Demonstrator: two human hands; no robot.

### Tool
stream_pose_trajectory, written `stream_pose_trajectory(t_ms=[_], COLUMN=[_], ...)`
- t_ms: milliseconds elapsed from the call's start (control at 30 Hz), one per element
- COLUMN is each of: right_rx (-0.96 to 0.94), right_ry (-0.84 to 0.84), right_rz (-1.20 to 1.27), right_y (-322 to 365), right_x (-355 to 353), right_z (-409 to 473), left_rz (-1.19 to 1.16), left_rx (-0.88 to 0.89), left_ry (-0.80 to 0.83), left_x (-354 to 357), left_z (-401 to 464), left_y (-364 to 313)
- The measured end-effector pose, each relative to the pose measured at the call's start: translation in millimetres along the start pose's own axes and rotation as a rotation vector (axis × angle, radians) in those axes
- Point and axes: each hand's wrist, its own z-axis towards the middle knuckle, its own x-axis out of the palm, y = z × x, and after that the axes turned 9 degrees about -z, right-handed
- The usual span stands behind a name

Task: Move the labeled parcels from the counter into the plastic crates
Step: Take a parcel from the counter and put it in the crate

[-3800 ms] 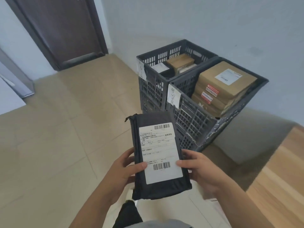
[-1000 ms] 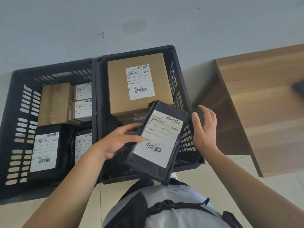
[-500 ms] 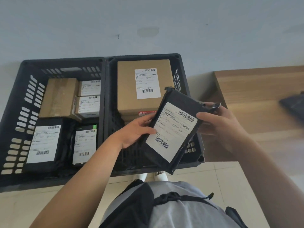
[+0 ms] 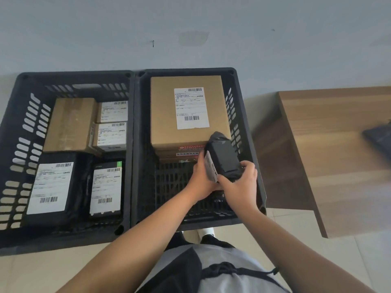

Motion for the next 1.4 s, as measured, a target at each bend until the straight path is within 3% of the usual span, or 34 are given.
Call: stream_pose_trajectory(t_ms=[167,267,400,467,600,733,933,1067,1400], right_rx=[0.127,0.080,-0.205,-0.150,0.075,0.105,0.115,0.112,0.089], right_ry=[0.027,0.095,-0.154,-0.196,-0.014,-0.040,-0.070,-0.089,-0.122], right_rz=[-0.085,-0.200,-0.283,-0.392,-0.465,-0.412,-0.406,-0.435,-0.433], right_y=[-4,-2,-3,-12,-30,-37,-37,-33,-34], right_x=[10,4,-18,-28,-30,-24,-22,-21,-20], right_z=[5,1,-9,-2,11,18,17,16,16], left_rz=[0.164,0.210,0.240,0.227,0.139,-0.038,-0.541,-0.431,-0.428], left_rx=[0.000,0.005,0.031,0.033,-0.009,-0.111,-0.312,-0.303,-0.287], left_ry=[0.014,0.015,0.079,0.088,0.111,0.177,0.035,0.098,0.095], left_x=[-2,-4,0,5,11,11,18,28,25], left_z=[28,40,50,51,53,48,41,40,43], left_y=[23,33,45,50,55,48,27,28,28])
